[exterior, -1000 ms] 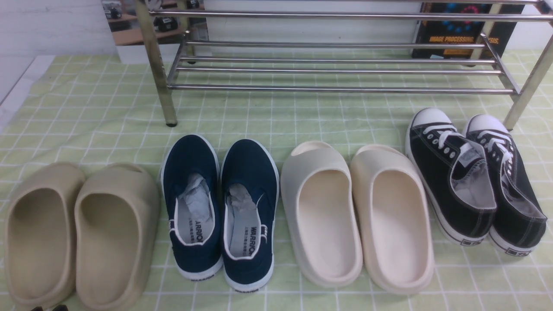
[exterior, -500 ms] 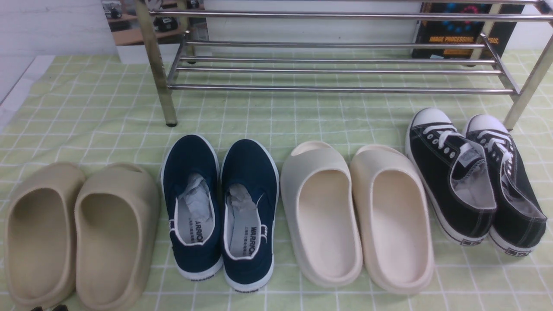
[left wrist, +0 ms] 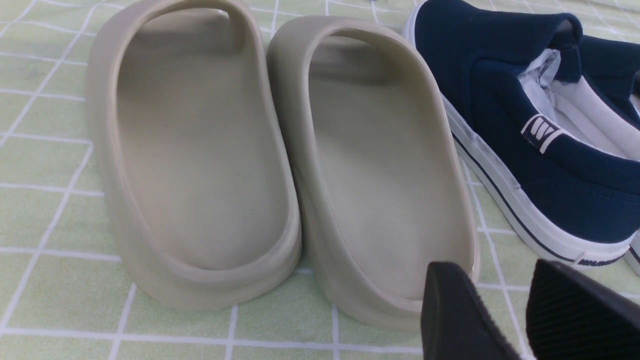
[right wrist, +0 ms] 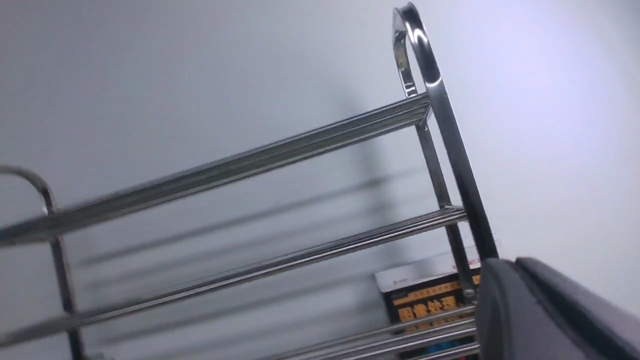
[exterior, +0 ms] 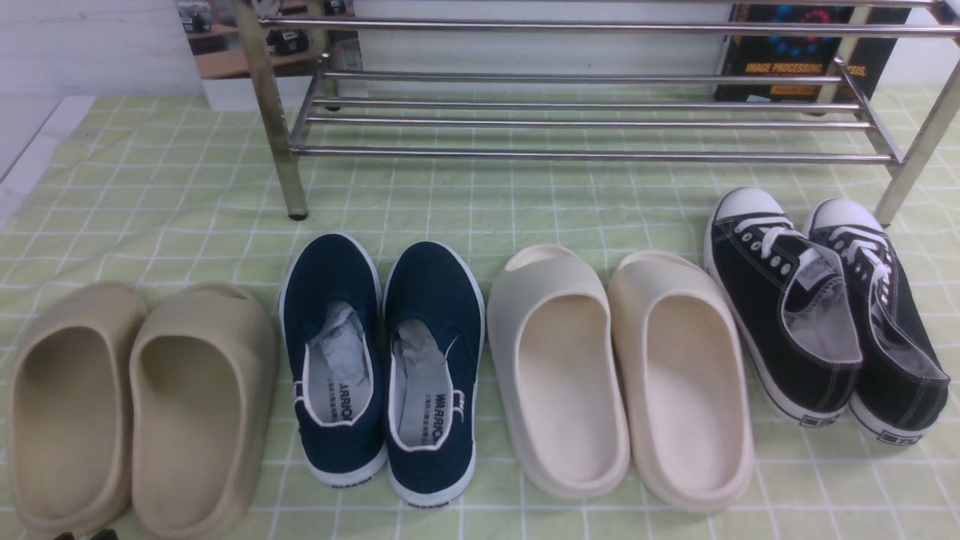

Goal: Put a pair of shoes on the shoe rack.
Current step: Use the right arm to grab the shoe closest to it

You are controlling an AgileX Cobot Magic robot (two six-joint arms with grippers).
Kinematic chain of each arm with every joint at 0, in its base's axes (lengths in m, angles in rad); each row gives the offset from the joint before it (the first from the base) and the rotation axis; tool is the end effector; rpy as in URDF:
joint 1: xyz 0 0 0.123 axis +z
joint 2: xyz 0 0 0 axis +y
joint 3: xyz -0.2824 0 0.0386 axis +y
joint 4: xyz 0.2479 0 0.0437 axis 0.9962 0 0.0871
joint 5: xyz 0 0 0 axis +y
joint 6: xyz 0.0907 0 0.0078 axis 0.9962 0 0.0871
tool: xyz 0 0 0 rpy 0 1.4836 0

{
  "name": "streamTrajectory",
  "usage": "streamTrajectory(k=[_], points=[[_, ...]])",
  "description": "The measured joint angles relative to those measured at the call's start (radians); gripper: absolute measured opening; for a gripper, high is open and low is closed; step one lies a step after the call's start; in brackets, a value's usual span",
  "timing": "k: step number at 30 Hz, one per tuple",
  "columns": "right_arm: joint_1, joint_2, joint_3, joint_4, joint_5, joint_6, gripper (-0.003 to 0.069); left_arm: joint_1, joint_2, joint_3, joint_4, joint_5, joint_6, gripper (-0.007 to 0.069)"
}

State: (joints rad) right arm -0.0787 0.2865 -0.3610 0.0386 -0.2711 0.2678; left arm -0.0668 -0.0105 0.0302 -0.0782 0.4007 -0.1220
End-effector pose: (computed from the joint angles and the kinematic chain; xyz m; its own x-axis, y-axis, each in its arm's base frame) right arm 0.0664 -0.0062 0.3399 0.4251 0.2677 -0.8647 -0.0416 0.9600 0.2768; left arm 0.0516 -0.0062 0.1677 -0.3376 -0.1706 -0.9257 0.0309 0.9809 -0.1920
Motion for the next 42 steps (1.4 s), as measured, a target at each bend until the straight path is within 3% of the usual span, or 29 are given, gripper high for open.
streamTrajectory(k=[3,8,11,15,22,26,29,32,36,40,42], points=[[0.0,0.124,-0.128,-0.018,0.129,-0.042,-0.0001,0.0,0.0,0.0,0.0,0.0,0.0,0.0238],[0.011,0.488,-0.402,-0.039,0.582,-0.068,0.0005,0.0,0.0,0.0,0.0,0.0,0.0,0.0238],[0.071,0.719,-0.527,-0.039,0.863,-0.147,0.0008,0.0,0.0,0.0,0.0,0.0,0.0,0.0238],[0.181,0.95,-0.634,-0.018,1.08,-0.241,0.003,0.0,0.0,0.0,0.0,0.0,0.0,0.0238],[0.328,1.184,-0.786,-0.021,1.164,-0.256,0.0184,0.0,0.0,0.0,0.0,0.0,0.0,0.0238],[0.377,1.314,-0.847,-0.023,1.149,-0.268,0.0396,0.0,0.0,0.0,0.0,0.0,0.0,0.0238],[0.378,1.372,-0.85,-0.039,1.145,-0.268,0.0456,0.0,0.0,0.0,0.0,0.0,0.0,0.0238],[0.378,1.403,-0.85,-0.079,1.146,-0.253,0.0454,0.0,0.0,0.0,0.0,0.0,0.0,0.0238],[0.378,1.445,-0.851,-0.143,1.127,-0.179,0.0381,0.0,0.0,0.0,0.0,0.0,0.0,0.0238],[0.378,1.501,-0.852,-0.142,1.076,-0.134,0.0243,0.0,0.0,0.0,0.0,0.0,0.0,0.0238],[0.378,1.531,-0.852,-0.132,1.052,-0.128,0.0139,0.0,0.0,0.0,0.0,0.0,0.0,0.0237]])
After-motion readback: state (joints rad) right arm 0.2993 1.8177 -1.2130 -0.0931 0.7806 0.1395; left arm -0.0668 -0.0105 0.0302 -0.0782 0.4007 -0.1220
